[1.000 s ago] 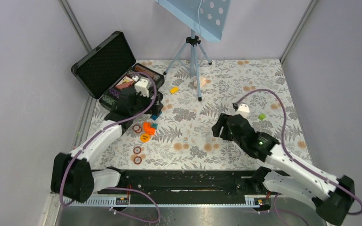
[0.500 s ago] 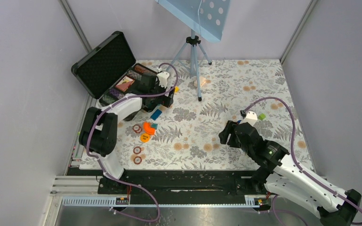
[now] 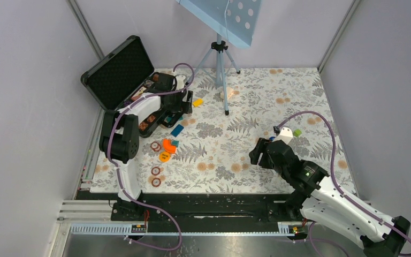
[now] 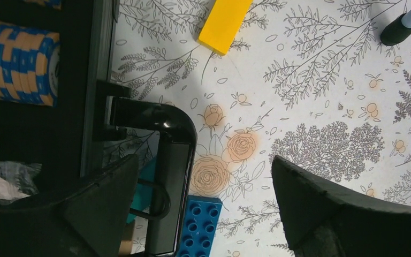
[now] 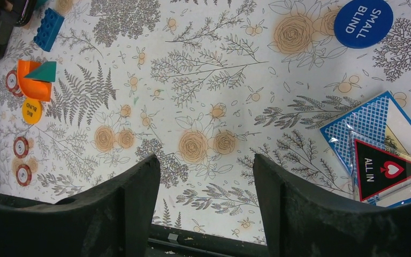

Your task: Pack up texas hold em set

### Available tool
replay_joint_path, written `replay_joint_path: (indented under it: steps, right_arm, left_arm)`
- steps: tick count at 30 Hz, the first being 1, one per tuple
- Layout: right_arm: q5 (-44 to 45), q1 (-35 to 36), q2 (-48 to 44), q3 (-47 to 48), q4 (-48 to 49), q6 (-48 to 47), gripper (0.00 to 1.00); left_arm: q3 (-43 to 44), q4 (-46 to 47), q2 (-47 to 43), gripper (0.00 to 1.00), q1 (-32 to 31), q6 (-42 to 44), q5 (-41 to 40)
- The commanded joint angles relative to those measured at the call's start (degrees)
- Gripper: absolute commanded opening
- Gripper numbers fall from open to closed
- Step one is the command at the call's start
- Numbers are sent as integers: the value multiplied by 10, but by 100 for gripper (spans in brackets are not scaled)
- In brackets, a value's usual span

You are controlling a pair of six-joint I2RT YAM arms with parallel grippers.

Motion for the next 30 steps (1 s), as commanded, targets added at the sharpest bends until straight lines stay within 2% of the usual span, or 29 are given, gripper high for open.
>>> replay_joint_path:
  steps: [1,11,19,30]
  right_arm:
    - [9,-2,5,-1,8,0,71]
    - [4,-2,4,-7,11,3,72]
    - [8,-2,3,-21,11,14,73]
    - [13,-2,-26,-32,-2,20,73]
  left_arm:
    - [-8,-3,-9,93,0,-31,10]
    - [25,-23,39,93,-3,-68,21]
    - [36,-23,58,93,-29,-66,43]
    - [9,-22,52,90,-71,-78,123]
